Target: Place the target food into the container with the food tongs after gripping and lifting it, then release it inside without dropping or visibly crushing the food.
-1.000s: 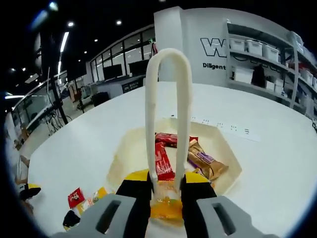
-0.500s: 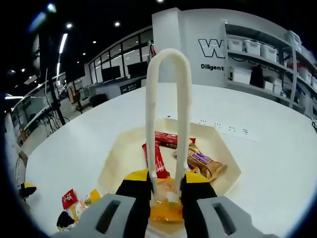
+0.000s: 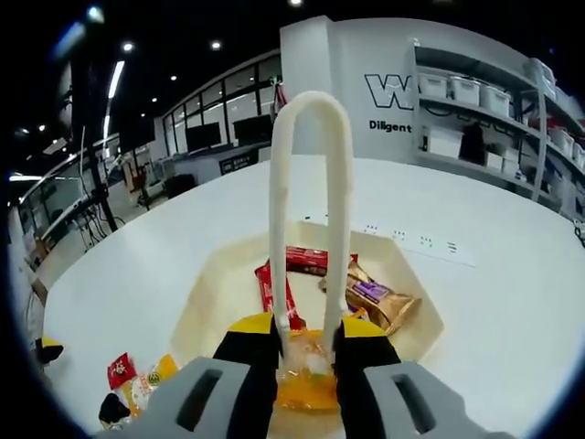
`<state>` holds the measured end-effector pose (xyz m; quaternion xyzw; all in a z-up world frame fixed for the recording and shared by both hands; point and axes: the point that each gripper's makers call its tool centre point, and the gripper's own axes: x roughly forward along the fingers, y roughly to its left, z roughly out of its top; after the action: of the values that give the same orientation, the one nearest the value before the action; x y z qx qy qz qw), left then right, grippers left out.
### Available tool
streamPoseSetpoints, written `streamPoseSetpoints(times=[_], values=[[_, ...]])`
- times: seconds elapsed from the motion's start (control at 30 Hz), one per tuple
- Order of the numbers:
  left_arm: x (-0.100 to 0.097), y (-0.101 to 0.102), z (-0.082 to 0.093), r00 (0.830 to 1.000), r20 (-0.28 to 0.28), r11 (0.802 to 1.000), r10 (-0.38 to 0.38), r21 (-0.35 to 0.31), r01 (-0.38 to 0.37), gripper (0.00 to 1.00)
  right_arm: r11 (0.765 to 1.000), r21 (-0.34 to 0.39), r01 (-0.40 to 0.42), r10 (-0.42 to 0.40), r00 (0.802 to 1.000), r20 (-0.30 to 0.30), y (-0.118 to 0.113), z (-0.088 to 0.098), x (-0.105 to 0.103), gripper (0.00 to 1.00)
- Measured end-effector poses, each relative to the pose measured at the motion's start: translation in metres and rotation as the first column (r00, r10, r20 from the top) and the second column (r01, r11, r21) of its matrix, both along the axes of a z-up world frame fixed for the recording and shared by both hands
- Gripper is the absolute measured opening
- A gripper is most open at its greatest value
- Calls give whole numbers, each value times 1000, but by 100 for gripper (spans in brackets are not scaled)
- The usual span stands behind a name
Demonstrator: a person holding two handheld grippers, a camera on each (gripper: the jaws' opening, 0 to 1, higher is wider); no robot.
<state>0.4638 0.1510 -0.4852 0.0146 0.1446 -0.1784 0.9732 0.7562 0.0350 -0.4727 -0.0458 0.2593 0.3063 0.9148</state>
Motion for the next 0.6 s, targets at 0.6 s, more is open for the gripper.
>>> streamPoseSetpoints(times=[0.6], values=[[-1, -2, -10, 998, -59, 1000, -3, -29, 2, 99, 999, 46, -18, 15, 997, 72, 3, 35, -17, 20]])
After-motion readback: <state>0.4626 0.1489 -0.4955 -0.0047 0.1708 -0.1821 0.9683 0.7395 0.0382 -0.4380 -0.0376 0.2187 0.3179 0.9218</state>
